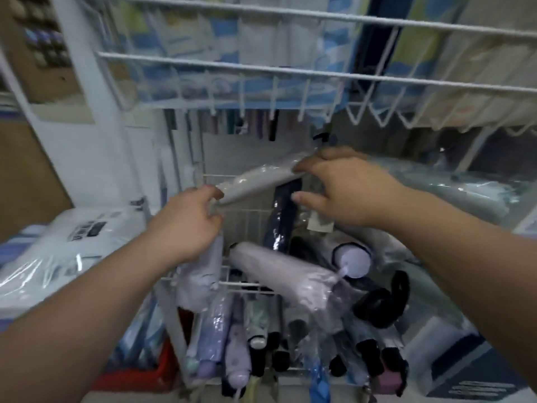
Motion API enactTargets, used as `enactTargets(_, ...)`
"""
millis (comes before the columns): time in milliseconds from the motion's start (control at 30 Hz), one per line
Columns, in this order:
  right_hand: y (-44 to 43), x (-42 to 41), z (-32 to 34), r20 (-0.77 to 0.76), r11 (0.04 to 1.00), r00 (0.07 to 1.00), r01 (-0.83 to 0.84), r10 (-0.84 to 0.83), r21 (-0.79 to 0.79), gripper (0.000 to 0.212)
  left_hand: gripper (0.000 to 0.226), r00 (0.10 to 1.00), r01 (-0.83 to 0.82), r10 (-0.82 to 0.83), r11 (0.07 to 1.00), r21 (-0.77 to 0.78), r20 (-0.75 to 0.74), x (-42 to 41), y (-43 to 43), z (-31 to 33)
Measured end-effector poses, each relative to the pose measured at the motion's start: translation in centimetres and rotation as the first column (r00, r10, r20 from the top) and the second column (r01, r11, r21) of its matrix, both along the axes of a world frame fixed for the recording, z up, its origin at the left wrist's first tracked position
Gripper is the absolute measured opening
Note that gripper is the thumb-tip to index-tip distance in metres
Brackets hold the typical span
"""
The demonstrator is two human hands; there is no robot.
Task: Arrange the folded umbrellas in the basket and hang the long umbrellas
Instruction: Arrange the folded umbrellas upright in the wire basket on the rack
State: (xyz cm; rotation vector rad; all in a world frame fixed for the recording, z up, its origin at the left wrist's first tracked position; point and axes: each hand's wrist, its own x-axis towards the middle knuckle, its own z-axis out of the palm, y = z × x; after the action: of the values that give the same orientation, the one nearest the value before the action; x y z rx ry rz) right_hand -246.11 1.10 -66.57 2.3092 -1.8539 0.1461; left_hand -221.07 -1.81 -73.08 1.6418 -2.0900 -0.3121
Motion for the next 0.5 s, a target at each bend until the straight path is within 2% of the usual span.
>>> enactTargets(67,-2.0,3.2,-0.7,0.024,0.984,0.994,-0.108,0.106,0.14,0.055,0.043,0.998,-0.001,-0.002,0.998,0.062,0.06,0.6,0.9,-0.9)
enactTargets(167,-4.0,7.0,-2.1,0.095,0.912,0.976,-0.216,0.195,0.349,0.051,0.051,0.986,-0.03,0.0,0.984,0.177,0.165,0.6,1.3,-1.5)
enactTargets(233,-4.8,8.4,-3.4,0.082,0.863,0.976,-0.215,0.2,0.456,0.052,0.059,0.98,-0.054,0.002,0.965,0.257,0.198,0.4,1.1,-1.4)
enactTargets(333,-5.6,8.8,-5.8,-0.06,0.796,0.983,-0.104,0.173,0.596,0.059,0.074,0.988,-0.035,-0.027,0.916,0.399,0.15,0.1,0.5,-1.4)
enactTargets(400,-5.8,8.5,-6.8,-0.116,0.795,0.98,-0.06,0.163,0.604,0.061,0.077,0.995,-0.024,-0.019,0.899,0.438,0.094,0.0,0.3,-1.4)
enactTargets(500,-6.3,7.8,-6.0,-0.05,0.87,0.985,-0.121,0.165,0.478,0.055,0.075,0.998,-0.032,0.05,0.907,0.419,-0.033,0.1,0.3,-1.8)
